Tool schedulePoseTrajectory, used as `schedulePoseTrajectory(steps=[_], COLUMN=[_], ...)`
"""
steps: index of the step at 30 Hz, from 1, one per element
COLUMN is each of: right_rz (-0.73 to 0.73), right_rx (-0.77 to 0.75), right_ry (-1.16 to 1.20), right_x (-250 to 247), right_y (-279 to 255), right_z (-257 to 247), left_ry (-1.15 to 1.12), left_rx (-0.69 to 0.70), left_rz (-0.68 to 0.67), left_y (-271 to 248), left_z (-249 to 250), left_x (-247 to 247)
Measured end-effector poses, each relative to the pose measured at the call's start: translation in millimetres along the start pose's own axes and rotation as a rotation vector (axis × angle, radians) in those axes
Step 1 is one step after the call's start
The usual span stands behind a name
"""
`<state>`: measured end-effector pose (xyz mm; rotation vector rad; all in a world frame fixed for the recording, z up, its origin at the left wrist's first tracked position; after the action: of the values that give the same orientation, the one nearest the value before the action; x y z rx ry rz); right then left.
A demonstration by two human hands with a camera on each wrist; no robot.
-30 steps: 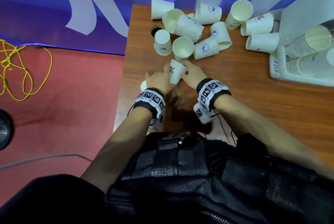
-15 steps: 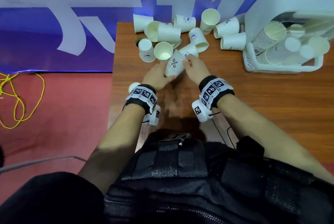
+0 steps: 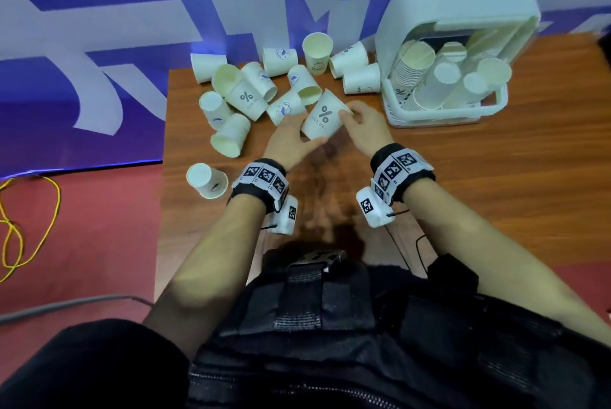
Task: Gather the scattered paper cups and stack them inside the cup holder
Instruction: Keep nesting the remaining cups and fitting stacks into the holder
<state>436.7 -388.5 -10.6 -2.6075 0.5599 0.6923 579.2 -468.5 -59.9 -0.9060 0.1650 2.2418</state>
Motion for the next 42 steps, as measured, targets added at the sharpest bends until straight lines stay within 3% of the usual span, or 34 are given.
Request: schedulePoseTrajectory(steps=[7, 22, 30, 42], right_rz=[0.075, 0.278, 0.253, 0.148], right_rx=[-0.030, -0.109, -0.141, -0.290], right_ry=[-0.014, 0.056, 0.017, -0.347], right_x=[-63, -176, -187, -173], right_y=[0, 23, 45, 64], right_z=[25, 58, 69, 84], left_ry=[-0.014, 0.080, -0.026, 0.039], left_rx=[0.028, 0.098, 0.000, -0.093], left_rz=[-0.046, 0.065, 0.196, 0.294], left_y=[24, 107, 124, 138], left_z=[56, 169, 179, 161], left_x=[41, 82, 91, 99])
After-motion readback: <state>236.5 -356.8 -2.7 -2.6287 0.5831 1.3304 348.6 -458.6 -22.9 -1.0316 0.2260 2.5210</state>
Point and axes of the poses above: each hand's wrist, its own y-axis towards the middle knuckle, its own x-axis out of the palm, z = x × y, the point moved 7 cm from there along y, towards the middle knuckle, and after that the axes turned 4 degrees about x, right-handed, at the moved point
